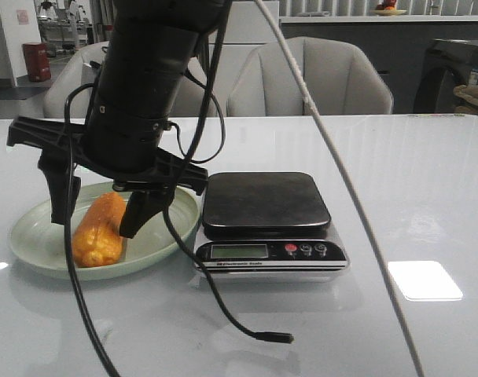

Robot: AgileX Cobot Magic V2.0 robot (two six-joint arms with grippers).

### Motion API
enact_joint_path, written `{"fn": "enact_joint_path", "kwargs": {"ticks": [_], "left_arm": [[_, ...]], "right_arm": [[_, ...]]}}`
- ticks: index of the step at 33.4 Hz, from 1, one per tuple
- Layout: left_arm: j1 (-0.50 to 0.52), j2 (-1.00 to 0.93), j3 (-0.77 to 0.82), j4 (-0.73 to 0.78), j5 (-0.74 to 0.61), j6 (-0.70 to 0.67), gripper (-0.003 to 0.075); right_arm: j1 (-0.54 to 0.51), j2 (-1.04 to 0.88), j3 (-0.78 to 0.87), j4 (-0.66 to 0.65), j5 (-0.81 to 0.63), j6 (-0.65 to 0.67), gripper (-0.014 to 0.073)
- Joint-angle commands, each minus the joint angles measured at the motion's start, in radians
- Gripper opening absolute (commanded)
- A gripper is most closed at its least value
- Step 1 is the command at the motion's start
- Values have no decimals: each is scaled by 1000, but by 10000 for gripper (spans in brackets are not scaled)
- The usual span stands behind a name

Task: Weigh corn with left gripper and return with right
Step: 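Carry the corn with the right gripper back onto the green plate, then open the right gripper and raise it away from the plate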

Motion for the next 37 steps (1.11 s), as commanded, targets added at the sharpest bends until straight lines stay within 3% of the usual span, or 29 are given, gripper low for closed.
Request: {"fn": "enact_joint_path", "kwargs": {"ticks": [1, 10, 27, 37], "left_arm": [[-9, 13, -28, -8, -70, -1, 114], [-9, 13, -28, -8, -70, -1, 114], [-9, 13, -28, -8, -70, -1, 114], [-9, 13, -28, -8, -70, -1, 114]], "right_arm": [[-27, -63, -54, 7, -32, -1, 524], [-121, -120, -164, 7, 204, -67, 524], [-430, -310, -173, 1, 611, -651, 524], [-601, -555, 152, -4, 517, -771, 524]]}}
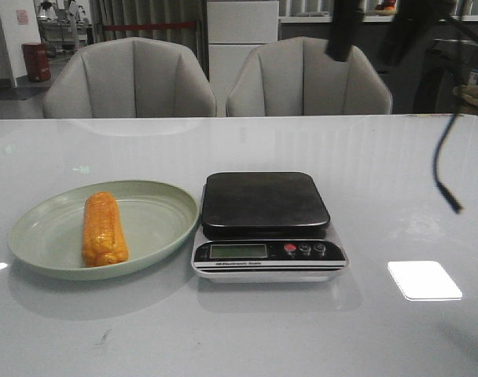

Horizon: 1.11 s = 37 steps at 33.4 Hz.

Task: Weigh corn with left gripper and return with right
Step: 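Open the right gripper and raise it away from the plate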

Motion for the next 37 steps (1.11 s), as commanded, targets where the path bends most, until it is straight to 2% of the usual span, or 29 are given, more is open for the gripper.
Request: {"fn": "enact_joint_path", "kwargs": {"ticks": [1, 10, 22, 31, 37], "left_arm": [[-9, 13, -28, -8, -70, -1, 114], [-9, 13, -28, -8, -70, -1, 114], [-9, 13, -28, -8, -70, -1, 114], [-9, 13, -28, -8, -70, -1, 114], [-9, 13, -28, -8, -70, -1, 114]], "right_arm": [[-45, -146, 101, 9, -21, -54, 524], [-71, -459, 416, 24, -335, -54, 524], [-68, -832, 709, 29, -628, -54, 524], [17, -1132, 950, 27, -871, -56, 524], [55, -1350, 1168, 27, -1066, -77, 524]]}}
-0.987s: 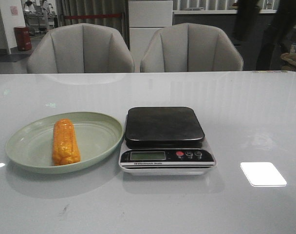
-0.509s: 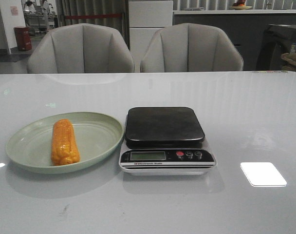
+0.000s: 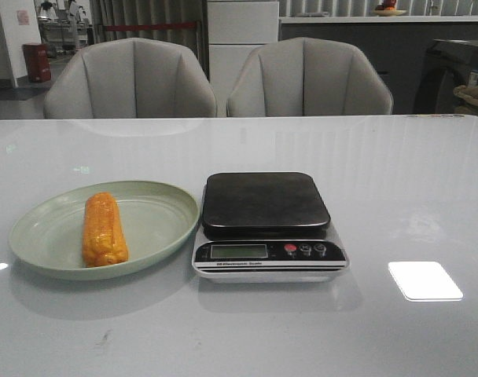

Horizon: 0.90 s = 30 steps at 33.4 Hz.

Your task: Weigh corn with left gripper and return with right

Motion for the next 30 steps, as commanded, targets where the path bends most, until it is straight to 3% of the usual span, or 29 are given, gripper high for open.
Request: {"fn": "enact_joint_path", "kwargs": {"ticks": [1, 5, 10, 22, 24, 28, 30], "left_arm": [[-9, 13, -28, -8, -70, -1, 114], [-9, 13, -28, -8, -70, -1, 114], [-9, 13, -28, -8, -70, -1, 114], [-9, 13, -28, -8, -70, -1, 114], [-9, 13, -28, -8, -70, -1, 114], [-9, 13, -28, -8, -70, -1, 114], [-9, 13, -28, -8, -70, -1, 114]], "right_arm": [[8, -107, 77, 7, -206, -19, 524], [9, -249, 190, 7, -313, -19, 524], [9, -359, 291, 7, -275, -19, 524], [9, -386, 377, 7, -283, -19, 516], [9, -386, 377, 7, -282, -19, 452], [9, -386, 377, 7, -271, -19, 129], [9, -386, 377, 9, -268, -19, 152]]}}
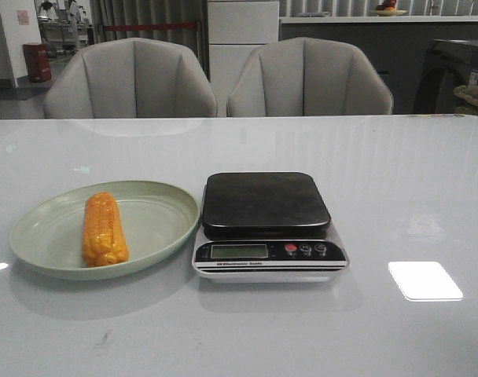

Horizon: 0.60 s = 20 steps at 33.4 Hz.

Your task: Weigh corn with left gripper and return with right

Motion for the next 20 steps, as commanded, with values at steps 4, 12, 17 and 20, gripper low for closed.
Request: {"fn": "enact_joint_path", "kwargs": {"ticks": [4, 12, 17, 20], "left_arm": [[-9, 13, -28, -8, -70, -1, 114], [-9, 13, -28, -8, -70, -1, 114], [-9, 13, -28, -8, -70, -1, 114], [-9, 13, -28, -8, -70, -1, 114]], "right_arm": [[0, 10, -25, 7, -70, -11, 185], [0, 10, -25, 7, -70, -11, 185], [0, 10, -25, 7, -70, -11, 185], [0, 10, -25, 7, -70, -11, 185]]}}
